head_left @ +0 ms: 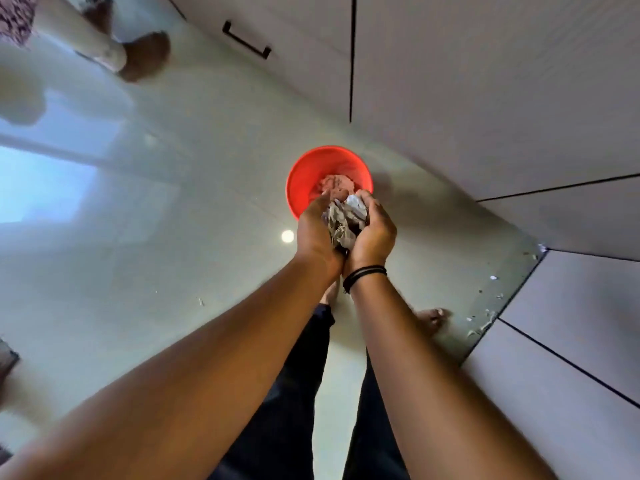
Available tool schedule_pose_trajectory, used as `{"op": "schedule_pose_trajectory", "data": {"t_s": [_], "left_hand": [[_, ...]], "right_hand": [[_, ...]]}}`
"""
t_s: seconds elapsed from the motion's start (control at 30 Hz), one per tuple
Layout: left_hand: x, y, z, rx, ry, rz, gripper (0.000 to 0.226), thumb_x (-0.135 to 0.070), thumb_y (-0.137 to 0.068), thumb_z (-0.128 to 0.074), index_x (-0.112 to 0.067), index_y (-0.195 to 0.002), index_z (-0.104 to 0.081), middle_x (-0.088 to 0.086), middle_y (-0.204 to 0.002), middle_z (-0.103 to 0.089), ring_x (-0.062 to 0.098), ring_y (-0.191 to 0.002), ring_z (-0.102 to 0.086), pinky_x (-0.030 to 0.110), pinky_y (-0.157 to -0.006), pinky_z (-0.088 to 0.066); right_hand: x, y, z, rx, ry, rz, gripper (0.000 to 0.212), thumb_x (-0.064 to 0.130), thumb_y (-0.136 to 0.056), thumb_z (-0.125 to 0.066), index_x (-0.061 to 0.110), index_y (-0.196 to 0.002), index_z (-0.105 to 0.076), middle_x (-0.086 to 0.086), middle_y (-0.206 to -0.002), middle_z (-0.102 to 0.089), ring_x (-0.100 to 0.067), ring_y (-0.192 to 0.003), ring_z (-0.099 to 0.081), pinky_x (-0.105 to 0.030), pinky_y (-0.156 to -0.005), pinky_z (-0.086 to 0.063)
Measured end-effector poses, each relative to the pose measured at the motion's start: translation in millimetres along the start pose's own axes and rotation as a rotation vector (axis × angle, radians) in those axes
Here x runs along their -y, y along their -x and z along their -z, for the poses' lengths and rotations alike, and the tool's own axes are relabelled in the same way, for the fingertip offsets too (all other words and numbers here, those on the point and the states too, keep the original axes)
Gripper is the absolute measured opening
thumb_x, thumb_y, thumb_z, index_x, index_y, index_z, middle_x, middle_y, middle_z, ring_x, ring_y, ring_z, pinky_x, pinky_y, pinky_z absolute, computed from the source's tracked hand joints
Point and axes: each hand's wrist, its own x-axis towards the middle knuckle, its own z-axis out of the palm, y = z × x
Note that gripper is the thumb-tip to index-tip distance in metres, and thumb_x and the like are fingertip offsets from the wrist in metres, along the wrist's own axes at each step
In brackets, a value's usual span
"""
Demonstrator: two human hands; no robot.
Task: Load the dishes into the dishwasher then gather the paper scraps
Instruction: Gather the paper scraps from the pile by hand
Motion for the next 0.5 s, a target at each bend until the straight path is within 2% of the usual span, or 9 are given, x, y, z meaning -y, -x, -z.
{"op": "schedule_pose_trajectory", "data": {"t_s": [0.07, 0.13, 0.2, 0.3, 0.37, 0.4, 0.43, 0.47, 0.5], "left_hand": [[-8, -33, 17, -0.044, -0.025, -0.039, 0.035, -0.032, -0.101, -0.049, -0.002, -0.099, -0.068, 0.02, -0.112, -0.069, 0.033, -0.105, -0.066, 0.042, -0.111, -0.044], [-18, -57, 29, -0.083, -0.078, -0.031, 0.037, -0.034, -0.103, -0.048, -0.004, -0.095, -0.067, 0.02, -0.105, -0.07, 0.032, -0.098, -0.067, 0.042, -0.107, -0.047], [-29, -75, 35, -0.068, -0.189, -0.034, 0.039, -0.039, -0.104, -0.045, -0.006, -0.102, -0.068, 0.018, -0.112, -0.072, 0.032, -0.105, -0.068, 0.04, -0.101, -0.05], [-41, -82, 38, -0.112, -0.373, -0.066, 0.036, -0.041, -0.106, -0.043, -0.013, -0.095, -0.062, 0.002, -0.088, -0.073, 0.018, -0.084, -0.07, 0.029, -0.079, -0.053], [-45, -83, 41, -0.164, -0.417, -0.074, 0.029, -0.039, -0.106, -0.043, -0.015, -0.107, -0.059, -0.004, -0.094, -0.064, 0.011, -0.086, -0.062, 0.021, -0.07, -0.05], [-47, -82, 44, -0.157, -0.424, -0.085, 0.031, -0.038, -0.106, -0.044, -0.014, -0.12, -0.059, -0.004, -0.106, -0.062, 0.01, -0.095, -0.062, 0.019, -0.074, -0.052], [-48, -80, 48, -0.16, -0.436, -0.092, 0.039, -0.038, -0.105, -0.046, -0.012, -0.132, -0.058, -0.004, -0.117, -0.061, 0.015, -0.119, -0.057, 0.02, -0.085, -0.051], [-50, -75, 50, -0.146, -0.442, -0.094, 0.042, -0.038, -0.104, -0.047, -0.013, -0.136, -0.058, -0.004, -0.115, -0.063, 0.014, -0.108, -0.062, 0.024, -0.095, -0.05], [-52, -70, 52, -0.143, -0.439, -0.084, 0.037, -0.039, -0.103, -0.049, -0.016, -0.128, -0.062, -0.003, -0.101, -0.063, 0.01, -0.087, -0.05, 0.026, -0.092, -0.051]], "right_hand": [[-28, -27, -6, -0.015, 0.037, -0.068, 0.018, 0.006, -0.096, -0.055, -0.001, -0.094, -0.071, -0.007, -0.07, -0.072, -0.018, -0.06, -0.07, -0.024, -0.054, -0.054], [-49, -53, -9, -0.01, 0.072, -0.076, 0.019, 0.011, -0.097, -0.056, 0.002, -0.091, -0.071, -0.006, -0.071, -0.072, -0.02, -0.066, -0.07, -0.029, -0.063, -0.056], [-62, -73, -13, 0.027, 0.083, -0.087, 0.025, 0.017, -0.1, -0.051, 0.007, -0.089, -0.07, -0.004, -0.076, -0.071, -0.019, -0.072, -0.067, -0.032, -0.072, -0.053], [-61, -86, -18, 0.066, 0.133, -0.15, 0.038, 0.022, -0.107, -0.039, 0.0, -0.131, -0.059, -0.007, -0.116, -0.064, -0.02, -0.108, -0.061, -0.026, -0.087, -0.044], [-52, -80, -20, 0.015, 0.184, -0.133, 0.042, 0.022, -0.108, -0.037, -0.002, -0.14, -0.05, -0.011, -0.139, -0.056, -0.021, -0.131, -0.051, -0.014, -0.08, -0.041], [-50, -80, -18, -0.006, 0.184, -0.116, 0.041, 0.021, -0.108, -0.038, -0.003, -0.139, -0.05, -0.012, -0.142, -0.054, -0.021, -0.134, -0.048, -0.01, -0.074, -0.043], [-47, -77, -13, -0.025, 0.189, -0.109, 0.04, 0.02, -0.108, -0.039, -0.003, -0.138, -0.052, -0.012, -0.141, -0.055, -0.02, -0.134, -0.048, -0.008, -0.073, -0.044], [-42, -75, -8, -0.026, 0.177, -0.101, 0.04, 0.021, -0.107, -0.04, -0.002, -0.137, -0.053, -0.011, -0.143, -0.054, -0.02, -0.134, -0.049, -0.011, -0.082, -0.046], [-38, -71, -2, -0.018, 0.174, -0.106, 0.04, 0.023, -0.107, -0.04, 0.0, -0.137, -0.054, -0.01, -0.143, -0.055, -0.02, -0.134, -0.05, -0.018, -0.096, -0.044]]}}
